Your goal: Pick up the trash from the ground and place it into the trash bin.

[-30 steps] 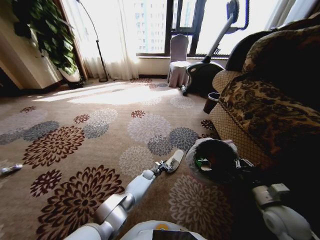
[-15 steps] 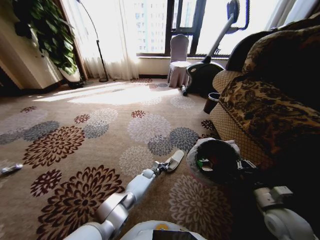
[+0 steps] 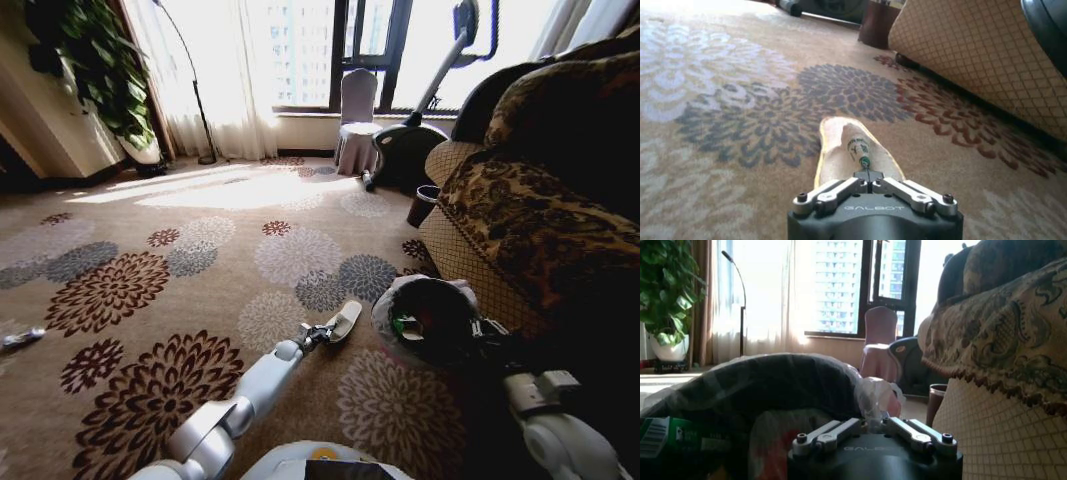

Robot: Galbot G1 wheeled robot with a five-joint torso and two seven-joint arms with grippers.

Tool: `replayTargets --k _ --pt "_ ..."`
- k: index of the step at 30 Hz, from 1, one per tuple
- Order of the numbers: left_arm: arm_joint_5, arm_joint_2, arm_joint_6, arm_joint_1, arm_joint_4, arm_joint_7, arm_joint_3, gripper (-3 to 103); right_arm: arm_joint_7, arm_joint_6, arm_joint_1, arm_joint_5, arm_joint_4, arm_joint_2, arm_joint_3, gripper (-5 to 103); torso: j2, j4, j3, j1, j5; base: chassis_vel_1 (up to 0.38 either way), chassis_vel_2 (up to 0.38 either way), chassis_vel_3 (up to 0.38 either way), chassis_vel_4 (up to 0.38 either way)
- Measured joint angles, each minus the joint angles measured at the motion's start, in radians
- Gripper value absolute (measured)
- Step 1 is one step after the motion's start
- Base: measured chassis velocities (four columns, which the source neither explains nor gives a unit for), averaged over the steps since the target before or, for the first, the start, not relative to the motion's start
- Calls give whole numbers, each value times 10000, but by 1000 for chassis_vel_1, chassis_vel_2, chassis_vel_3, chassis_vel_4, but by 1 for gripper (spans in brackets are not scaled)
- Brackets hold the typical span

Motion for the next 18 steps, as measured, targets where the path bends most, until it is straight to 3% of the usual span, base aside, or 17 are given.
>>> replayTargets --k 2,5,6,8,14,18 --pt "-390 243 205 320 -547 -140 -100 0 0 40 166 2 -76 -40 -149 0 -1 2 2 0 -5 0 0 0 0" --pt "-1777 887 700 1368 -2546 -471 -752 0 -1 173 908 -4 -359 -186 -808 0 -2 3 1 1 1 0 0 0 0" --pt "-1777 887 700 1368 -2546 -471 -752 0 -1 173 908 -4 -359 -186 -808 0 -2 3 1 1 1 0 0 0 0" --pt "-2493 1210 861 2034 -3693 -648 -1271 0 -1 191 1394 -6 -460 -283 -1256 0 -2 0 1 1 -6 0 0 0 0" --pt "-3014 1470 912 3028 -5114 -934 -2046 0 -2 191 1992 -41 -612 -375 -1878 0 -2 -1 1 1 -7 0 0 0 0" --pt "-3489 1554 473 4101 -6289 -1037 -2697 0 -1 320 2527 -123 -951 -381 -2463 0 -2 -4 2 2 -8 0 0 0 0"
